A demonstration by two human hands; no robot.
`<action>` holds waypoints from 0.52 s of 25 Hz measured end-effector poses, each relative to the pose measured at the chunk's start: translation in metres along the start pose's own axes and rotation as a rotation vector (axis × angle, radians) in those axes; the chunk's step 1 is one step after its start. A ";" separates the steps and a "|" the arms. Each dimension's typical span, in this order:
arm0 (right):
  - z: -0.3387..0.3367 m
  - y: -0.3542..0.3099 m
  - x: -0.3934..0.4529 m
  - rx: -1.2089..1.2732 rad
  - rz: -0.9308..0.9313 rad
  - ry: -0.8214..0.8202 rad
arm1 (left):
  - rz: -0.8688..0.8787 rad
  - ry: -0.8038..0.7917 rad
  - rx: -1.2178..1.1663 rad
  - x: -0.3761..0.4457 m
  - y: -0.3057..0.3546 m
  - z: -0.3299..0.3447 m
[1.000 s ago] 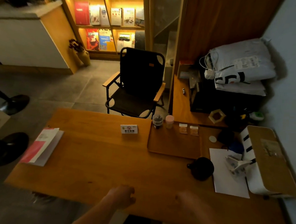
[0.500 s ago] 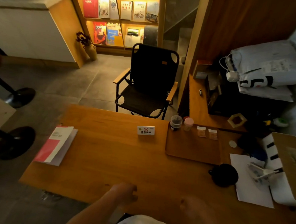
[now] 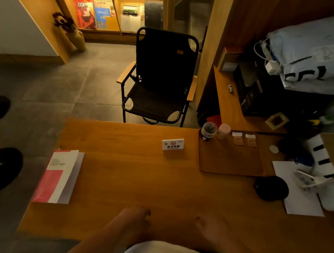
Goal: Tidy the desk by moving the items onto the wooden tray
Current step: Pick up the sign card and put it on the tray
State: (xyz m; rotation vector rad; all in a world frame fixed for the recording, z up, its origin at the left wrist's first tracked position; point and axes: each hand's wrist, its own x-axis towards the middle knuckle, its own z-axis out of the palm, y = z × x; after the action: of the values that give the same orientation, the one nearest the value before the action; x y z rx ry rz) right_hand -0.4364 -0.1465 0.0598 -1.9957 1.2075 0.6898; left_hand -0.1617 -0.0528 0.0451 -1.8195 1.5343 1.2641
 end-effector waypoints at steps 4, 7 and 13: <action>0.013 -0.007 0.009 0.000 -0.008 0.077 | 0.052 -0.019 0.072 0.012 -0.015 -0.004; 0.020 -0.006 0.018 0.033 -0.024 0.123 | 0.094 -0.009 0.142 0.021 -0.017 -0.010; 0.019 -0.003 0.056 -0.052 -0.032 0.152 | 0.091 0.121 0.096 0.045 -0.023 -0.014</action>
State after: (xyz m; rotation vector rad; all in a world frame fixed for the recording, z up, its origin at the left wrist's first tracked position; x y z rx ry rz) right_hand -0.4116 -0.1602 0.0079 -2.1382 1.2539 0.5674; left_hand -0.1364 -0.0814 0.0090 -1.8120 1.7302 1.1181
